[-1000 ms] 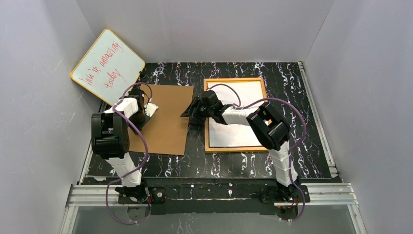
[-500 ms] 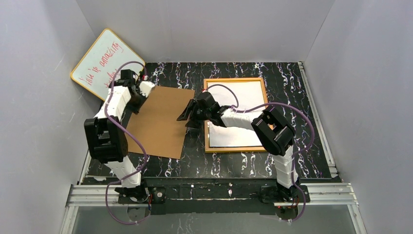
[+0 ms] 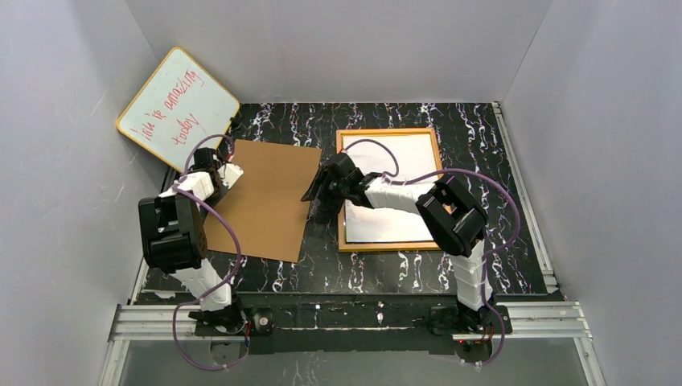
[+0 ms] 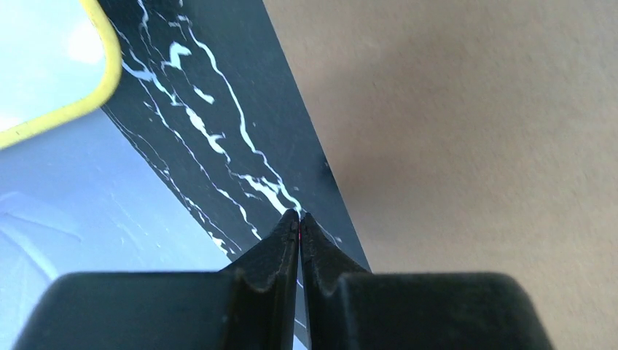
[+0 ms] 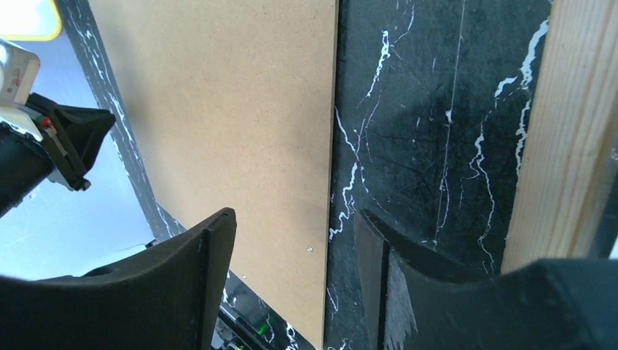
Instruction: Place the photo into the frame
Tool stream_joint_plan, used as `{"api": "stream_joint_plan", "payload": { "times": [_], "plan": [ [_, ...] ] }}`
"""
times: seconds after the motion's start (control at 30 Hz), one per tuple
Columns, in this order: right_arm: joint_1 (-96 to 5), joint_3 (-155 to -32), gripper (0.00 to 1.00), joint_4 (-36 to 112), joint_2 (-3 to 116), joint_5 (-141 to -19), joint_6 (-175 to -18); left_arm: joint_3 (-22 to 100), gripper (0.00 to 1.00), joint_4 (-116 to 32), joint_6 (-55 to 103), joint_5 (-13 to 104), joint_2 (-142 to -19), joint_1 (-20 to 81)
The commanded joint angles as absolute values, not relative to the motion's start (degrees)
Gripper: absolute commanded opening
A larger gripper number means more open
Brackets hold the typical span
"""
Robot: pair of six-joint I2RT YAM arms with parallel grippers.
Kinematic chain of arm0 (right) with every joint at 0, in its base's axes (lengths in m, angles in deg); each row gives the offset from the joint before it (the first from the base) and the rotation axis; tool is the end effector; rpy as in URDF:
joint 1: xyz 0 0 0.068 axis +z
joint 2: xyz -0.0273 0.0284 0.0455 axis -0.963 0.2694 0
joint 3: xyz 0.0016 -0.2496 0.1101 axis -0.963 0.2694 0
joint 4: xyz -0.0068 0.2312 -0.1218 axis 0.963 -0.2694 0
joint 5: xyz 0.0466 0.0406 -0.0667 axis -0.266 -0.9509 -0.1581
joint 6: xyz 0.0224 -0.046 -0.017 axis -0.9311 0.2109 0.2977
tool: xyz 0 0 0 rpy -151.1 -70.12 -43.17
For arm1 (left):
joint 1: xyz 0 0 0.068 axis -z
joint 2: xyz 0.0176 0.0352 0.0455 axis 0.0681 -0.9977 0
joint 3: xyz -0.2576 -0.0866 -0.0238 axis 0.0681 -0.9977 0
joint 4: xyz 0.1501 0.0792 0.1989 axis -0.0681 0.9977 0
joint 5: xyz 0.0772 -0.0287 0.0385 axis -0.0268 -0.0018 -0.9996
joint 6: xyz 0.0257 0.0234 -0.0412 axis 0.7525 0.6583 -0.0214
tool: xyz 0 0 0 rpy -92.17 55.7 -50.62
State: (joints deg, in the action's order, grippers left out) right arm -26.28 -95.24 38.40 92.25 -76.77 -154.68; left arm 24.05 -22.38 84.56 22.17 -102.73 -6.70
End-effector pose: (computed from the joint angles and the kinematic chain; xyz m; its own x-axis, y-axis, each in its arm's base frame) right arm 0.2991 0.3373 0.1691 -0.8873 0.3651 -0.2820 0.0560 0.6920 0.7197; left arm 0.3304 0.0713 0.1704 -0.7803 0.5991 -0.1795 0.4268 0.7199 0.5473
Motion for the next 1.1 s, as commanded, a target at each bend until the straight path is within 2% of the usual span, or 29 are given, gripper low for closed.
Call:
{"api": "stream_joint_plan", "payload": {
  "times": [0.0,0.3,0.57,0.73,0.9,1.07],
  "plan": [
    [-25.8,-98.4,0.69,36.6,93.2,-74.9,-153.7,23.9,0.04,-26.5,84.5,22.1,-104.7,-6.6],
    [-25.7,-100.4,0.70,33.8,96.2,-70.9,-154.4,29.0,0.04,-9.6,74.0,39.2,-111.4,-6.0],
    [-25.0,-101.0,0.69,35.6,97.6,-72.1,-157.8,28.1,0.04,-6.7,73.1,44.0,-113.6,-3.6],
    [-24.9,-97.8,0.69,45.1,95.6,-78.1,-160.2,26.8,0.04,-6.4,73.6,44.5,-113.9,-3.0],
    [-25.1,-92.9,0.68,61.6,91.1,-85.6,-162.6,25.2,0.02,-6.3,73.9,45.9,-114.2,-2.5],
    [-25.1,-92.4,0.63,70.9,87.3,-90.9,-162.9,23.9,0.01,-4.3,74.2,48.4,-113.6,-1.7]
  ]
}}
